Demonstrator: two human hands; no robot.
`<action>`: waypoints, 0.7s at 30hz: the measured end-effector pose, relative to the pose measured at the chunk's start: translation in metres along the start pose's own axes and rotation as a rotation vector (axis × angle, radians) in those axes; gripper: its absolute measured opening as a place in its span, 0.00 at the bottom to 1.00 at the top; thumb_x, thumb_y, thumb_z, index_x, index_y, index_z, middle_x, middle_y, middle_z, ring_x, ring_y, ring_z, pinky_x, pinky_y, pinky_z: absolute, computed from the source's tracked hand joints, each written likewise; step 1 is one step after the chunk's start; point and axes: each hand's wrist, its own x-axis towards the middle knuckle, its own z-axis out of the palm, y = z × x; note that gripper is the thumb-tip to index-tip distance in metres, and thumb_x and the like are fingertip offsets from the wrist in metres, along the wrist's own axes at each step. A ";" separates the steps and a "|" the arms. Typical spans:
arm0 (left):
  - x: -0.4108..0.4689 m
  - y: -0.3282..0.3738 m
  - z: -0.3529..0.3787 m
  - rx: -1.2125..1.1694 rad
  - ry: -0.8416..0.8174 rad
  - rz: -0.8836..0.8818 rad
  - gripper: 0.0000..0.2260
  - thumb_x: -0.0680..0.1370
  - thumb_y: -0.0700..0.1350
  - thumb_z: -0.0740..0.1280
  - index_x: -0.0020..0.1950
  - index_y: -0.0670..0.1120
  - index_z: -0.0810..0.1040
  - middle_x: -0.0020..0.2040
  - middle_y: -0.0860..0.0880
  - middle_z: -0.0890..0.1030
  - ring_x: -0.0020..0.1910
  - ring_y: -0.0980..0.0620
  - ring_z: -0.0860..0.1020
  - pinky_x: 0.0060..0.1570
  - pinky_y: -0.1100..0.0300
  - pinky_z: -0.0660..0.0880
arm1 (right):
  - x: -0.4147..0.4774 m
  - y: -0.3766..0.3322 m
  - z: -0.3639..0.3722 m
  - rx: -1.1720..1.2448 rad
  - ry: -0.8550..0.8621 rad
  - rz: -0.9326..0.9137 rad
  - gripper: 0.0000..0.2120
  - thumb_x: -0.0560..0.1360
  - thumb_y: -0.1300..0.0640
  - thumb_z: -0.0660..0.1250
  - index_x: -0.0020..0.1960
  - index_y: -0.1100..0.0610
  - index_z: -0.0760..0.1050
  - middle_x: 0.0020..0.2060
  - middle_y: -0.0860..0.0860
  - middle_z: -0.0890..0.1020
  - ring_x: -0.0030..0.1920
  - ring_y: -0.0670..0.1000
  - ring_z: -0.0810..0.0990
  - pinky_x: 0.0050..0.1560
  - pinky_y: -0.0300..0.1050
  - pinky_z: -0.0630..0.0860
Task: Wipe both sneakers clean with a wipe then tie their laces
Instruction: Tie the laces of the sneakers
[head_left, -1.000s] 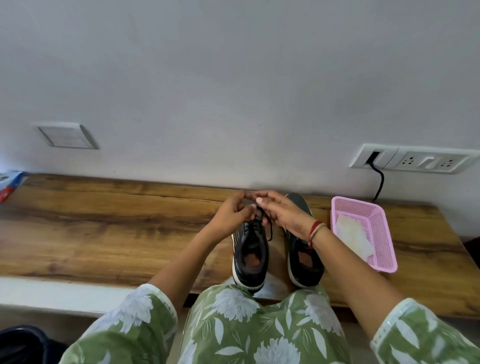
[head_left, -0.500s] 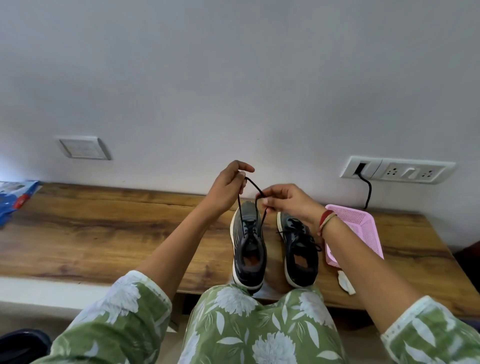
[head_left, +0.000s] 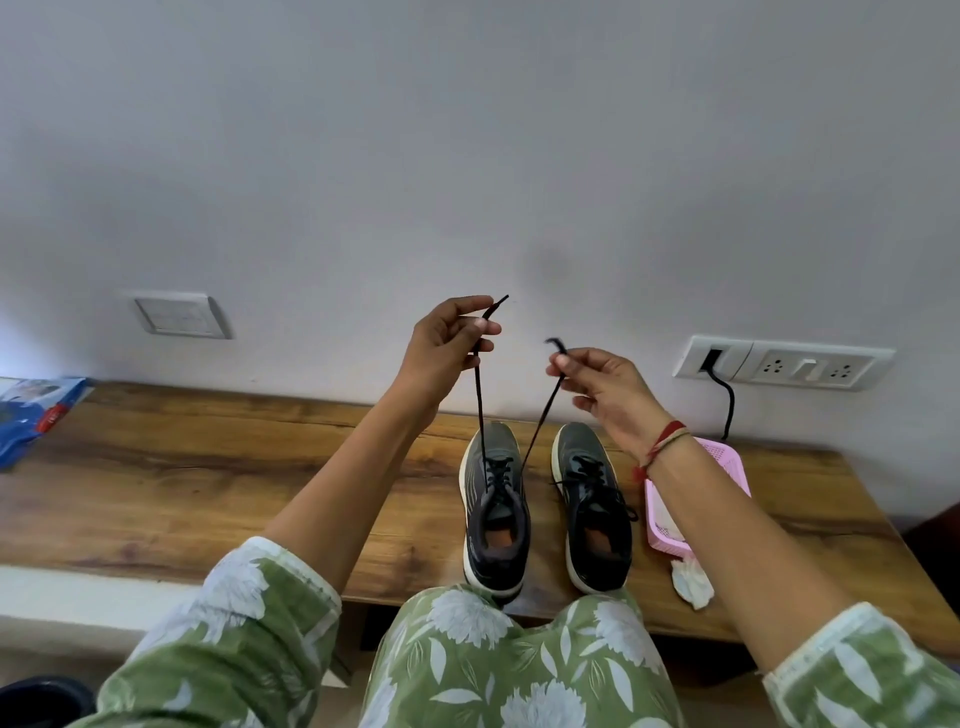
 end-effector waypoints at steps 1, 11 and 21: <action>-0.001 0.002 0.000 -0.007 -0.009 0.003 0.10 0.81 0.38 0.61 0.59 0.47 0.76 0.43 0.52 0.83 0.39 0.58 0.79 0.42 0.65 0.74 | 0.000 -0.001 0.000 0.000 0.030 -0.021 0.02 0.74 0.55 0.67 0.45 0.52 0.79 0.41 0.47 0.83 0.42 0.45 0.78 0.44 0.40 0.69; 0.001 0.014 0.026 0.059 -0.117 0.068 0.10 0.76 0.35 0.68 0.56 0.43 0.79 0.44 0.48 0.83 0.41 0.61 0.81 0.41 0.70 0.73 | -0.008 -0.015 0.028 0.106 0.098 -0.227 0.05 0.74 0.63 0.67 0.49 0.61 0.80 0.31 0.51 0.79 0.30 0.44 0.76 0.36 0.36 0.76; 0.015 0.012 0.024 0.324 -0.129 0.127 0.05 0.72 0.43 0.73 0.41 0.54 0.84 0.46 0.52 0.83 0.51 0.51 0.79 0.51 0.53 0.78 | -0.011 -0.021 0.030 0.049 -0.131 -0.117 0.08 0.75 0.66 0.64 0.41 0.60 0.79 0.28 0.50 0.74 0.28 0.46 0.68 0.32 0.39 0.69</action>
